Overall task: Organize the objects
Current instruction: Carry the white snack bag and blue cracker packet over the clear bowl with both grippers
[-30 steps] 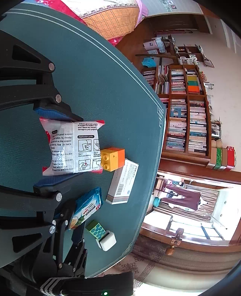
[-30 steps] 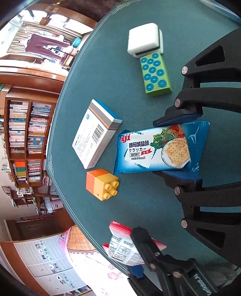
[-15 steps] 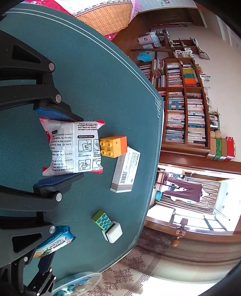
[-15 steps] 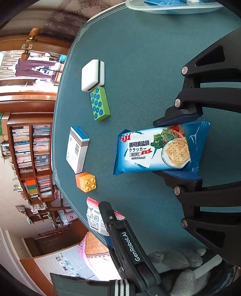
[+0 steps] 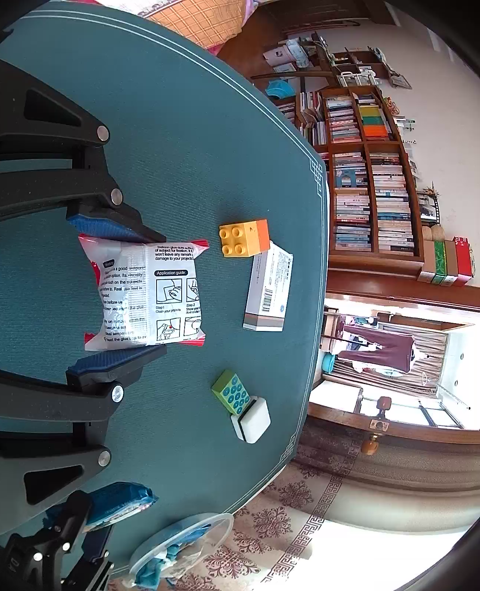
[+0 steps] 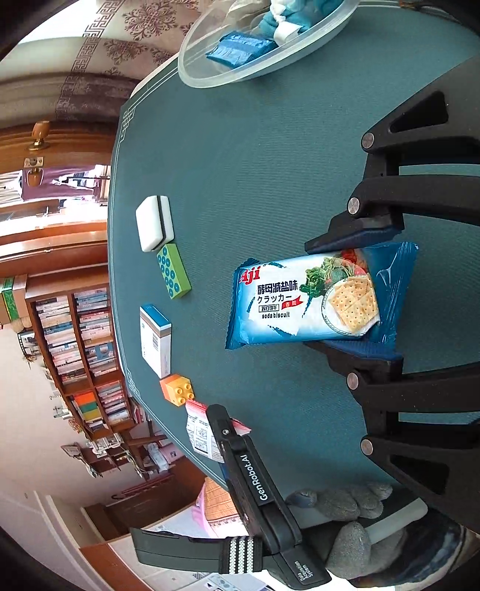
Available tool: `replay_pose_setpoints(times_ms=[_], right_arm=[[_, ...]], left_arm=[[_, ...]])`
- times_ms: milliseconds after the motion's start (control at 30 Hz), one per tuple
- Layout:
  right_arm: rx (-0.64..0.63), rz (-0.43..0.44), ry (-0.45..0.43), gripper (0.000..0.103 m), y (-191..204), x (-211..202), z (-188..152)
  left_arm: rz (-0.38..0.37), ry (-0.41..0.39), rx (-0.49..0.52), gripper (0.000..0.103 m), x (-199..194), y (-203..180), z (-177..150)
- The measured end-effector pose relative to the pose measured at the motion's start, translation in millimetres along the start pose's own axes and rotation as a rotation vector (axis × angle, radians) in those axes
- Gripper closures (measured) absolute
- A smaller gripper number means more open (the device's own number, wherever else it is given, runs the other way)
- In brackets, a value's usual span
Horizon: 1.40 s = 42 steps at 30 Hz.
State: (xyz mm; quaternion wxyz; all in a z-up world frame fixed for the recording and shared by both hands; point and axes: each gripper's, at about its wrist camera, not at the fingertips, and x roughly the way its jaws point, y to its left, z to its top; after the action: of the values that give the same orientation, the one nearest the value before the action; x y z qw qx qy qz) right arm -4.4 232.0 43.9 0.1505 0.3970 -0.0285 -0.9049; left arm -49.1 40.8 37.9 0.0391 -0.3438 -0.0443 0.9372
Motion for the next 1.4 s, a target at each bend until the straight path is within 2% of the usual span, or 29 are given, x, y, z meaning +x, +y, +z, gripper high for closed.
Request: replay_pose_setpoints(times_ms=[300,867,1100,1400], right_arm=[[0.072,-0.019,-0.075,0.059,-28,-30,7],[0.213,-0.185,-0.219,0.059,-122,-85,29],[0.268,-0.250,-0.228,0.059,-164,-86,37],[0.322,-0.308,-0.197,0.059,-208,-67,42]], left_arm=[[-0.019,0.026,0.045,0.050,-4,-19,-4],[-0.063,0.056,0.146,0.050,0,-77,-2],[-0.076,0.058,0.181,0.050,2,-101,1],[-0.087,0.066,0.209,0.050,4,-121,1]])
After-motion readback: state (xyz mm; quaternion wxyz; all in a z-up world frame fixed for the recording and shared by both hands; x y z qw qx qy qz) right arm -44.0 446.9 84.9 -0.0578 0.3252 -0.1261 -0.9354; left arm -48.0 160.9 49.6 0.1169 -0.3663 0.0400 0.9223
